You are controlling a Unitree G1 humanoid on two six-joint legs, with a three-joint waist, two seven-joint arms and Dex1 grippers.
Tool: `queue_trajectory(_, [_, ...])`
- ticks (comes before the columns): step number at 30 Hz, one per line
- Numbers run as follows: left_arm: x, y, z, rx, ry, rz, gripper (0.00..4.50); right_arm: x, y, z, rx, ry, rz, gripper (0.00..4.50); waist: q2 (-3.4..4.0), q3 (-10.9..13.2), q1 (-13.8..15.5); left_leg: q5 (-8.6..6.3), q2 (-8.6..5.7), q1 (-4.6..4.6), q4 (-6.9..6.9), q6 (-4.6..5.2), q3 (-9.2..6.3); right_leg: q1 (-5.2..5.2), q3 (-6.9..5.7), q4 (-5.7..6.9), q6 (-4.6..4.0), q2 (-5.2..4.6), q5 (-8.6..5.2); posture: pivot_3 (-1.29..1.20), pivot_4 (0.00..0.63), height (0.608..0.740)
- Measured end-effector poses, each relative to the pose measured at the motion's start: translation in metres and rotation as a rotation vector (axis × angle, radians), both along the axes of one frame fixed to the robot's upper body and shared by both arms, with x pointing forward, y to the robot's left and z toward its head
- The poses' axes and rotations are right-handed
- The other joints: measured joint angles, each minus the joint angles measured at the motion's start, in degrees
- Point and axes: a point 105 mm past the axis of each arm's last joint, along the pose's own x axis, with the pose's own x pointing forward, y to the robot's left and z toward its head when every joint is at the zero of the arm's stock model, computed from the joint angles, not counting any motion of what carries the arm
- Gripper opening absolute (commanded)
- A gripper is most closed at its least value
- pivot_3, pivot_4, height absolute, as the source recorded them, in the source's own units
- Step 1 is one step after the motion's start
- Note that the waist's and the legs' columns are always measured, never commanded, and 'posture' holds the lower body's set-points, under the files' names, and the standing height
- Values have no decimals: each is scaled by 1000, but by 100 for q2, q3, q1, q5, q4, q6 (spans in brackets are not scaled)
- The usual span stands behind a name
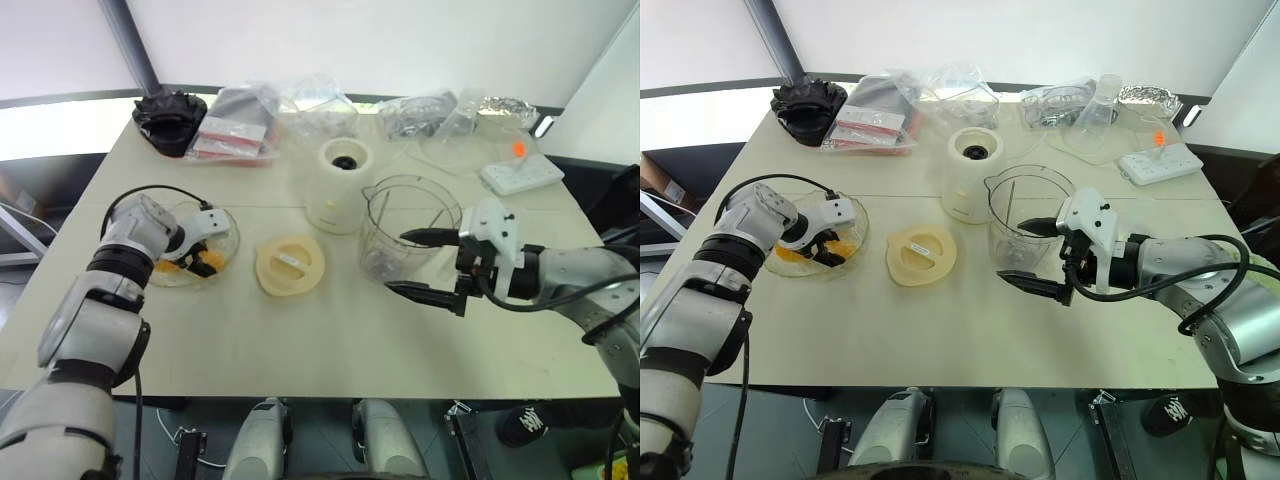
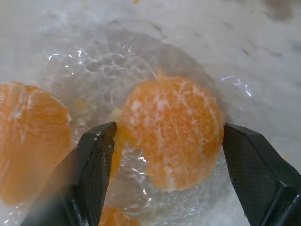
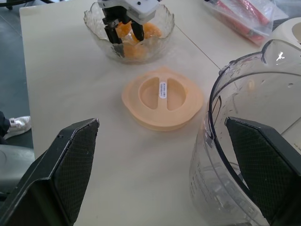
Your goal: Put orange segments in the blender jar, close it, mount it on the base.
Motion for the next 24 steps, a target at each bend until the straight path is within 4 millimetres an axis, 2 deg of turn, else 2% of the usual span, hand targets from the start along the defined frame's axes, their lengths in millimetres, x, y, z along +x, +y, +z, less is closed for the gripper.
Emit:
queue_trajectory(6, [1, -4, 1, -9, 7, -1, 3570, -3, -6, 7, -10, -9, -16, 4500, 0, 0, 30, 0, 0, 0, 0, 0, 0, 1, 0, -1, 0, -2, 0, 0, 150, 740])
queue_trajectory(14, [2, -11, 3, -31, 10, -15, 3570, -3, -12, 28, -2, -49, -37, 4500, 0, 0, 126, 0, 0, -1, 1, 0, 0, 2, 0, -5, -2, -2, -1, 0, 150, 740])
queue_trajectory(21, [0, -14, 2, -48, 28, -16, 3570, -17, -24, 21, -24, 8, -71, 4500, -1, -1, 124, -1, -1, -3, 2, 1, 0, 3, 1, -9, -1, -6, -1, 0, 150, 740])
queue_trajectory(24, [-1, -14, 1, -53, 39, -19, 2784, -24, -26, 15, -24, 42, -74, 4500, -1, -1, 114, -1, 0, -1, 2, 1, 0, 3, 1, -8, -2, -5, -1, 0, 150, 740])
